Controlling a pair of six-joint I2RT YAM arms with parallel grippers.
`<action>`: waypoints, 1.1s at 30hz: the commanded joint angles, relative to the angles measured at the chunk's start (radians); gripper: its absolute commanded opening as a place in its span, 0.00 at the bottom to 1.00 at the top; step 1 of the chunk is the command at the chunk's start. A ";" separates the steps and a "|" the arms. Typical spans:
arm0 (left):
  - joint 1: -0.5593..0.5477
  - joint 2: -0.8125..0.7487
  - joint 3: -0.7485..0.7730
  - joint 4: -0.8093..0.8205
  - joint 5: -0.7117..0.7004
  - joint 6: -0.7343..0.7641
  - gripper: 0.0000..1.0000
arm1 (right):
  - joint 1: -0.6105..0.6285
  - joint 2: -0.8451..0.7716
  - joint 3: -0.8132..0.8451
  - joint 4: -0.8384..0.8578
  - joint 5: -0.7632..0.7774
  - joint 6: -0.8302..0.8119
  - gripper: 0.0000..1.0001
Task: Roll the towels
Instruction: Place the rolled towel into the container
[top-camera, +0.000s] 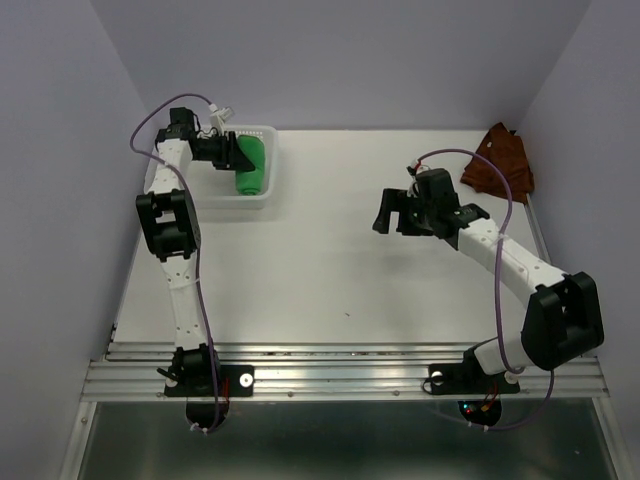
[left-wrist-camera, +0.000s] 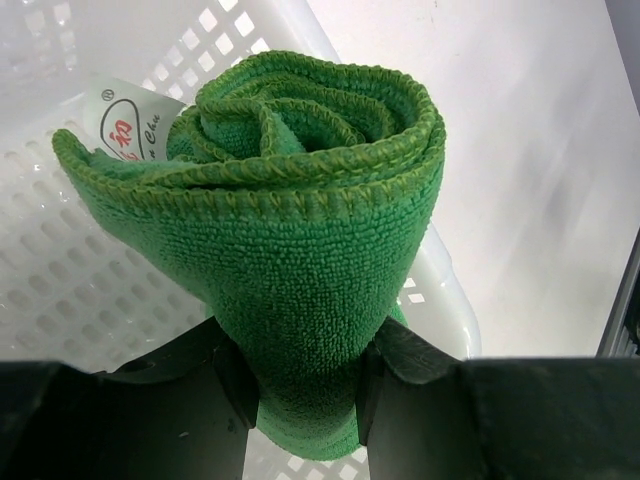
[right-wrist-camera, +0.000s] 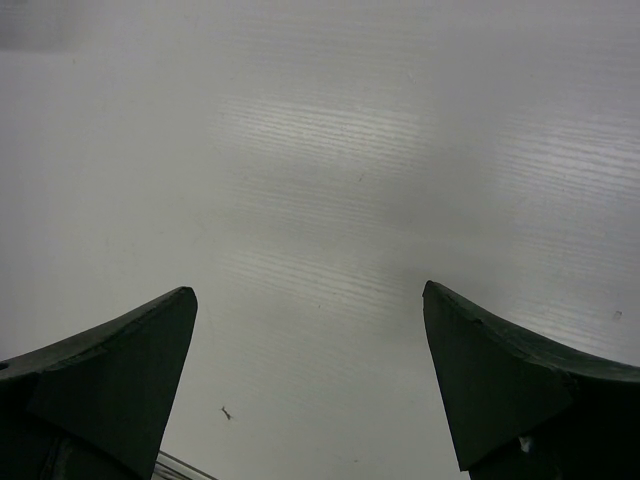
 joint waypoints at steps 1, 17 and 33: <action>0.006 0.017 0.070 0.039 0.042 -0.024 0.00 | -0.004 0.021 0.054 0.003 0.025 -0.005 1.00; -0.004 0.126 0.148 0.083 -0.134 -0.108 0.00 | -0.004 0.095 0.090 -0.003 0.022 0.001 1.00; -0.027 0.151 0.165 0.102 -0.287 -0.139 0.43 | -0.004 0.124 0.098 -0.010 0.012 0.010 1.00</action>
